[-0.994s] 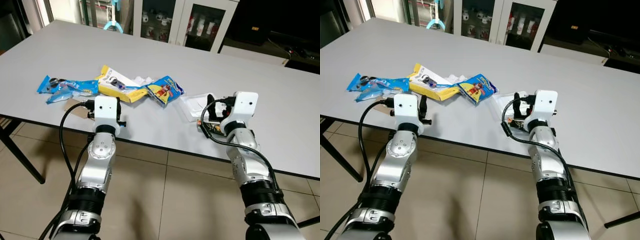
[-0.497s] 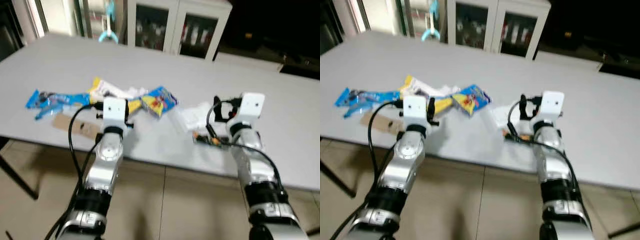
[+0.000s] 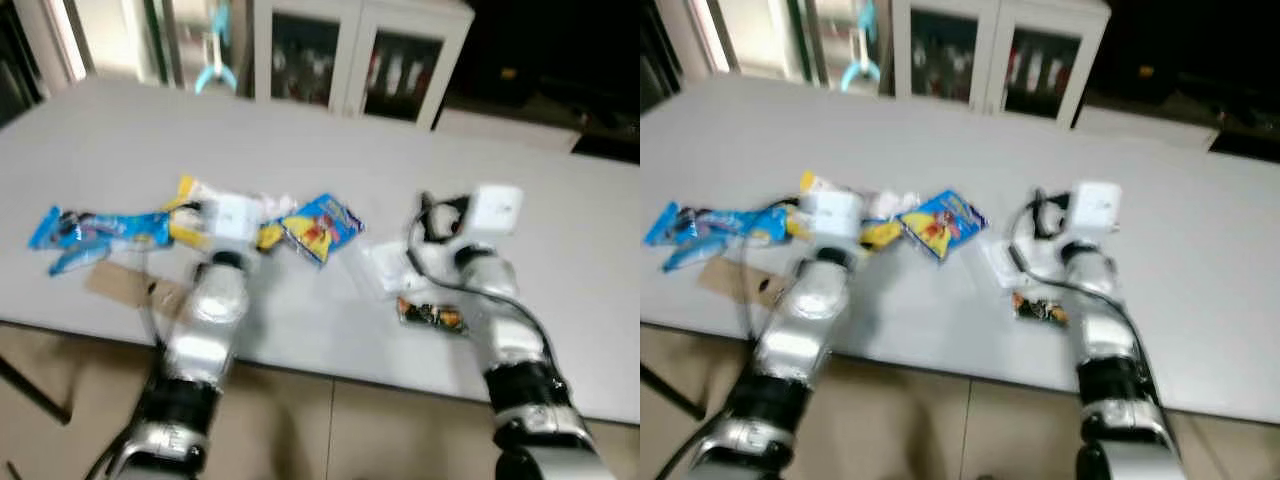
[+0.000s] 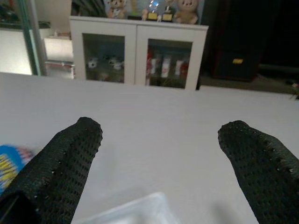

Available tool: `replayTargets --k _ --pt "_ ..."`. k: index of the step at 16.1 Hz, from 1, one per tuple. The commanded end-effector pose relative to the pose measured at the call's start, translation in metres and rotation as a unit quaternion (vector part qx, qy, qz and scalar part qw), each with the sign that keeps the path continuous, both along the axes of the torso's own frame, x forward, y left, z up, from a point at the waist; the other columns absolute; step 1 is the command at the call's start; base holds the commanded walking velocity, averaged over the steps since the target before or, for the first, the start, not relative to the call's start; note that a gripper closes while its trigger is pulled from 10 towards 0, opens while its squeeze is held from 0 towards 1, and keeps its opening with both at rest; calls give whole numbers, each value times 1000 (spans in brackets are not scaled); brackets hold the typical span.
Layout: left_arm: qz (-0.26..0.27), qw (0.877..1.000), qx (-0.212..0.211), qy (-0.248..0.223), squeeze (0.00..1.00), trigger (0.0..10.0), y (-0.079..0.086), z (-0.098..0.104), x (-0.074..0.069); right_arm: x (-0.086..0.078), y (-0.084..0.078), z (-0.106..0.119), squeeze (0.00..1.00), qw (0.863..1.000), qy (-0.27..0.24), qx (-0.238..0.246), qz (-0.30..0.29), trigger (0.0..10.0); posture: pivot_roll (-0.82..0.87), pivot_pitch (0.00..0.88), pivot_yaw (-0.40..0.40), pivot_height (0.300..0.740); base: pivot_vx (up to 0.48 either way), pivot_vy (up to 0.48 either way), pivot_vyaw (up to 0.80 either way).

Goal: Picking trash to rubbish bin

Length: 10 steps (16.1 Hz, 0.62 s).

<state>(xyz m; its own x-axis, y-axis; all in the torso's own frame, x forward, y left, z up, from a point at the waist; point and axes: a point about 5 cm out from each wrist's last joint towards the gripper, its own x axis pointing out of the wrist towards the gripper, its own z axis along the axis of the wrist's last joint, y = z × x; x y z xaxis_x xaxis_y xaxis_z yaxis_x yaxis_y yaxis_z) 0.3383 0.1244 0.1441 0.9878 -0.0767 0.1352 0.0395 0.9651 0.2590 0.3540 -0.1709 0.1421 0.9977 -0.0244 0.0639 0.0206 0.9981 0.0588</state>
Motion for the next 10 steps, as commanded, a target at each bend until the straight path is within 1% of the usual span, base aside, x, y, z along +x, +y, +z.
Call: replayTargets --k 1,2,3,4,5,6,7,8,9,10 --pt "-29 997 62 -31 0 10000 5 7 -7 1 6 2 0 1000 -5 5 8 10000 -45 52 -117 740 0 0 0" --pt "-45 987 121 -96 0 10000 5 15 -15 1 6 1 0 1000 -4 7 8 10000 -43 53 -117 740 0 0 0" --pt "-47 980 152 -120 0 10000 8 18 -23 1 7 1 0 1000 -3 8 8 10000 -38 53 -118 740 0 0 0" --pt "-49 977 168 -120 0 10000 9 18 -29 1 8 0 0 1000 -2 9 9 10000 -37 54 -118 740 0 0 0" --pt "-51 975 191 -105 957 10000 11 17 -30 1 9 -1 0 1000 -1 10 11 10000 -34 54 -118 740 0 0 0" --pt "-70 971 214 -84 1000 10000 11 16 -27 1 10 -1 0 1000 -1 11 12 10000 -35 54 -117 740 0 0 0" --pt "-91 965 236 -71 1000 10000 11 17 -25 1 10 -1 0 1000 -1 12 13 10000 -35 55 -118 740 0 0 0" --pt "-115 960 249 -62 1000 10000 10 17 -24 1 10 -1 0 1000 0 12 14 10000 -35 55 -118 740 0 0 0" --pt "-130 952 273 -58 1000 10000 10 17 -24 1 10 -1 0 1000 0 13 14 10000 -35 56 -118 740 0 0 0" --pt "-138 947 286 -53 1000 10000 10 17 -24 1 9 -1 0 1000 0 13 13 10000 -34 56 -118 740 0 0 0"
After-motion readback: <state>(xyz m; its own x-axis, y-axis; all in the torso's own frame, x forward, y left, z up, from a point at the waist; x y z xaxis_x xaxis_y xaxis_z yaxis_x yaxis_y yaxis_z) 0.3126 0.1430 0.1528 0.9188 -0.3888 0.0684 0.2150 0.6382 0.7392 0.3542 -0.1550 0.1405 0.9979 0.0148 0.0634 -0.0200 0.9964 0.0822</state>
